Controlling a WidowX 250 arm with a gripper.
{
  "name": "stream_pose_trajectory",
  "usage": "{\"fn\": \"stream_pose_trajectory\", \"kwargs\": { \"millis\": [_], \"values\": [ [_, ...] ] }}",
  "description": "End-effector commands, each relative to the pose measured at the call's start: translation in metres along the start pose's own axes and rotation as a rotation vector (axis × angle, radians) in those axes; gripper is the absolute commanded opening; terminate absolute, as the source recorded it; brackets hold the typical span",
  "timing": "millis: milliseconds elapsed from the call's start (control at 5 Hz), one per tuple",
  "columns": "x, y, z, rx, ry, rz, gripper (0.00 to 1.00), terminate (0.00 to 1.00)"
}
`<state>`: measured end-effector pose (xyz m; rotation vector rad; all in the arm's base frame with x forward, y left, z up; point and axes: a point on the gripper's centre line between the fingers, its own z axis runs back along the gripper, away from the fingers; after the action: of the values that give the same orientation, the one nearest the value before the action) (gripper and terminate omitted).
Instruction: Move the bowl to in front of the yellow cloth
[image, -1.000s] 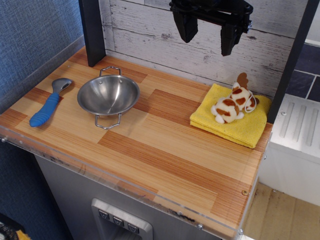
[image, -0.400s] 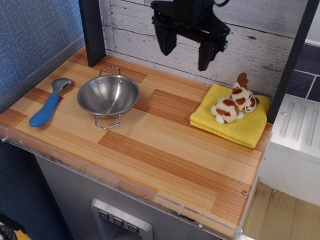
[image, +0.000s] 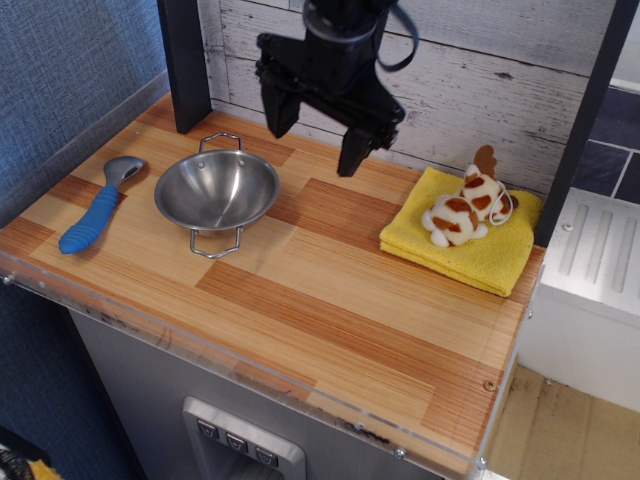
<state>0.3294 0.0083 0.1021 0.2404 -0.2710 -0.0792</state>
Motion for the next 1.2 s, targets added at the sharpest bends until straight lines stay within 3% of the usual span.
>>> {"fn": "stream_pose_trajectory", "kwargs": {
  "millis": [0,400,1000],
  "values": [
    [-0.007,0.018,-0.020,0.010,0.010,0.075,1.00,0.00],
    [-0.009,0.022,-0.051,0.048,0.050,0.051,1.00,0.00],
    [-0.017,0.027,-0.070,0.073,0.098,0.115,1.00,0.00]
  ]
}}
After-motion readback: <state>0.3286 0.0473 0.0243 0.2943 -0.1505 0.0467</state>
